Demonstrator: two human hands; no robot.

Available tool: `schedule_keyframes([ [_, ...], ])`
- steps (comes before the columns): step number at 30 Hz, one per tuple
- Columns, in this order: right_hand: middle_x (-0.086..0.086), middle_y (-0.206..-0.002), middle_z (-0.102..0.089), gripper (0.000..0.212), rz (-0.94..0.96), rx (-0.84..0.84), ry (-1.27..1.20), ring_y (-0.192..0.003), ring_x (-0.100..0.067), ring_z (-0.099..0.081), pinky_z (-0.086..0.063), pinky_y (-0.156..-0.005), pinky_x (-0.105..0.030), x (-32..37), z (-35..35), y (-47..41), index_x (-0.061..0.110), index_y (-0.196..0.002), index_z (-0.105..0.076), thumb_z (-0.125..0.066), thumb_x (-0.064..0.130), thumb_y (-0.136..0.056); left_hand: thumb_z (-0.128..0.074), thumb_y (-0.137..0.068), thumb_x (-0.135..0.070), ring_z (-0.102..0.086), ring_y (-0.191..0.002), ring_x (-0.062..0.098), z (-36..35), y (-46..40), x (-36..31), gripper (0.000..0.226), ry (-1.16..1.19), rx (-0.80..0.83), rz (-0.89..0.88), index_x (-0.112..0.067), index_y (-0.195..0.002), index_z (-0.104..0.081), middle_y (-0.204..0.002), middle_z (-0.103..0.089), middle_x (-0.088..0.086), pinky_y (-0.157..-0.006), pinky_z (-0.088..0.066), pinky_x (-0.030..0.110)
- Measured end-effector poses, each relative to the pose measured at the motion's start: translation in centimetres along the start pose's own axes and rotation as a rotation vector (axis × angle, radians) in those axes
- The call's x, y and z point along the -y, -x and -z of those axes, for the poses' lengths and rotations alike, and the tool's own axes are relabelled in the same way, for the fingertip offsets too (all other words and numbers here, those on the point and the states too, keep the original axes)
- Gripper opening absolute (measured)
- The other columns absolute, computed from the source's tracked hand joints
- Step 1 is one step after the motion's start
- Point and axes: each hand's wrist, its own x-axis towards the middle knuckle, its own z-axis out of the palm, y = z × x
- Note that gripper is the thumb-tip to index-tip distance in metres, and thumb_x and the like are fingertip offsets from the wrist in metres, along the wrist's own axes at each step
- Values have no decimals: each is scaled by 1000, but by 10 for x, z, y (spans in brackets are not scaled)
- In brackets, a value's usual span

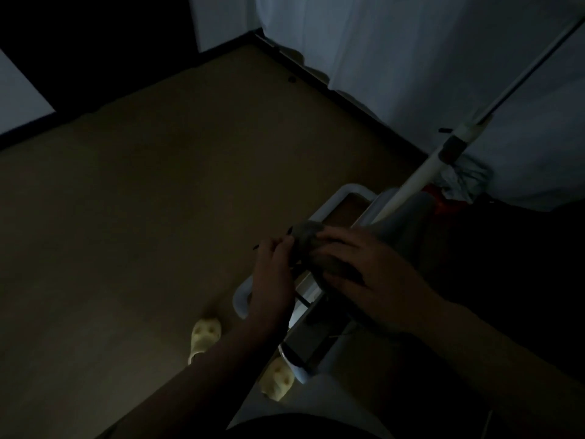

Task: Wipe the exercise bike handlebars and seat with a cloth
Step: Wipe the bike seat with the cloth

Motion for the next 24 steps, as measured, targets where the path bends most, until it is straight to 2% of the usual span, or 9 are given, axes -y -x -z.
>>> schedule_keyframes([
  [4,5,-136,-48,42,-47,3,111,-124,-13,-44,-23,-113,-38,7,-12,-8,26,-126,-56,-36,44,-94,-40,-100,-18,-64,-95,16,4,-4,2,20,29,-39,-4,-15,-94,-59,-102,-63,0,-72,-51,25],
  [6,5,-133,-50,41,-74,23,192,-122,-14,-46,-13,-115,-38,15,-15,-20,26,-125,-57,-39,42,-92,-38,-100,-13,-64,-93,8,3,-8,8,24,-25,-42,-29,-22,-93,-59,-102,-61,-5,-69,-50,19],
  [8,5,-137,-49,42,-20,21,214,-128,-12,-41,-8,-116,-37,15,-12,-11,26,-123,-58,-38,42,-90,-39,-100,-10,-64,-86,-2,3,-8,10,27,-80,-26,-40,-26,-93,-59,-97,-62,-11,-67,-51,15],
  [11,5,-145,-41,43,50,32,131,-138,-11,-31,-10,-116,-43,10,-4,16,27,-122,-60,-36,46,-91,-40,-100,-20,-64,-99,17,5,-10,3,24,-65,-15,-22,-19,-94,-63,-102,-66,1,-84,-54,35],
  [12,5,-144,-42,43,40,40,132,-137,-11,-32,-10,-116,-43,9,-4,12,27,-122,-59,-37,46,-90,-40,-100,-20,-63,-100,19,5,-11,2,24,-63,-16,-31,-20,-93,-63,-103,-66,2,-85,-53,37],
  [16,9,-131,-51,38,-124,21,132,-124,-12,-46,-8,-114,-39,14,-11,-22,29,-124,-56,-45,43,-90,-35,-101,-11,-62,-79,0,-3,-11,6,28,-57,10,1,-25,-90,-57,-92,-60,-7,-63,-50,14],
  [20,7,-145,-41,50,-105,-22,168,-135,-12,-35,-19,-115,-49,6,-15,6,30,-133,-48,-33,51,-90,-37,-101,-23,-63,-94,6,-2,-5,0,25,-108,113,-32,-26,-102,-62,-106,-65,-6,-73,-48,18],
  [22,4,-135,-51,50,-159,-41,163,-126,-16,-46,-26,-111,-50,9,-17,-9,27,-125,-55,-34,52,-87,-37,-101,-23,-63,-98,9,0,-8,-2,25,-93,110,-34,-24,-103,-62,-109,-65,-3,-77,-49,21],
  [24,1,-114,-61,43,-254,-32,136,-108,-17,-55,-31,-108,-48,15,-14,-31,23,-109,-61,-36,49,-87,-37,-101,-22,-62,-97,13,-4,-10,0,24,-73,88,28,-24,-98,-61,-106,-64,-2,-82,-49,28],
])
